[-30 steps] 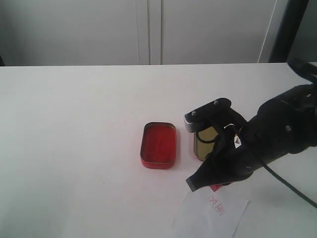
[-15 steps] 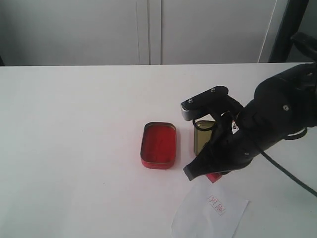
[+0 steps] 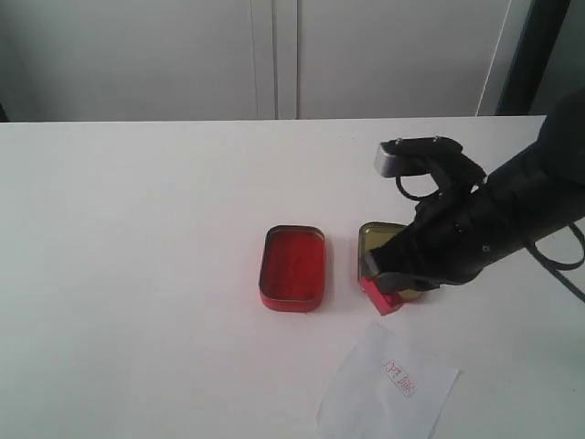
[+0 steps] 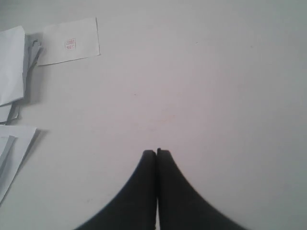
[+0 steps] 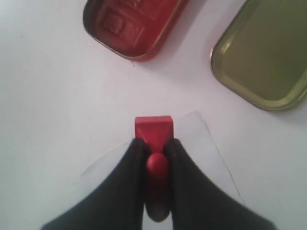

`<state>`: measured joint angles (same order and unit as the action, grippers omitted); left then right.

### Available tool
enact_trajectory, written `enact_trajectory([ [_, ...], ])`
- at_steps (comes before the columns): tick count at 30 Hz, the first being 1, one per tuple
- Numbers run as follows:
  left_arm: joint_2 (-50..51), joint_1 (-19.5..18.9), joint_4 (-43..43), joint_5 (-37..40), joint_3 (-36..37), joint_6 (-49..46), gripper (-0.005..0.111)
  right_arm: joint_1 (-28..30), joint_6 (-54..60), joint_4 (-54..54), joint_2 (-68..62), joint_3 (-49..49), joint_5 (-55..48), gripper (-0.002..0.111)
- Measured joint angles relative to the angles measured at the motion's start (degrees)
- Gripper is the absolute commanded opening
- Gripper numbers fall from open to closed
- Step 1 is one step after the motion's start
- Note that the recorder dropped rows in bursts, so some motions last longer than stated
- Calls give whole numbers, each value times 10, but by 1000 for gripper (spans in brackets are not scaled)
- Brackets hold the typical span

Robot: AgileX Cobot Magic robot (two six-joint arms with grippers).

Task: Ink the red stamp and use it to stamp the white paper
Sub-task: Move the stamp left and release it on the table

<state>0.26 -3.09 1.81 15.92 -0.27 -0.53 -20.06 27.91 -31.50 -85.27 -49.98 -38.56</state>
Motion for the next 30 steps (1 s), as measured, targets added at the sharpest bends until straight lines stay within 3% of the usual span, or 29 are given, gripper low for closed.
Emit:
enact_trajectory([
  [3,0,0,0,0,0,0,0,17,83,-107,0,0,-27,0],
  [10,0,0,0,0,0,0,0,17,140,-212,-20,-1,-56,0],
  [30,0,0,0,0,0,0,0,-109,191,-335,-116,-1,-28,0],
])
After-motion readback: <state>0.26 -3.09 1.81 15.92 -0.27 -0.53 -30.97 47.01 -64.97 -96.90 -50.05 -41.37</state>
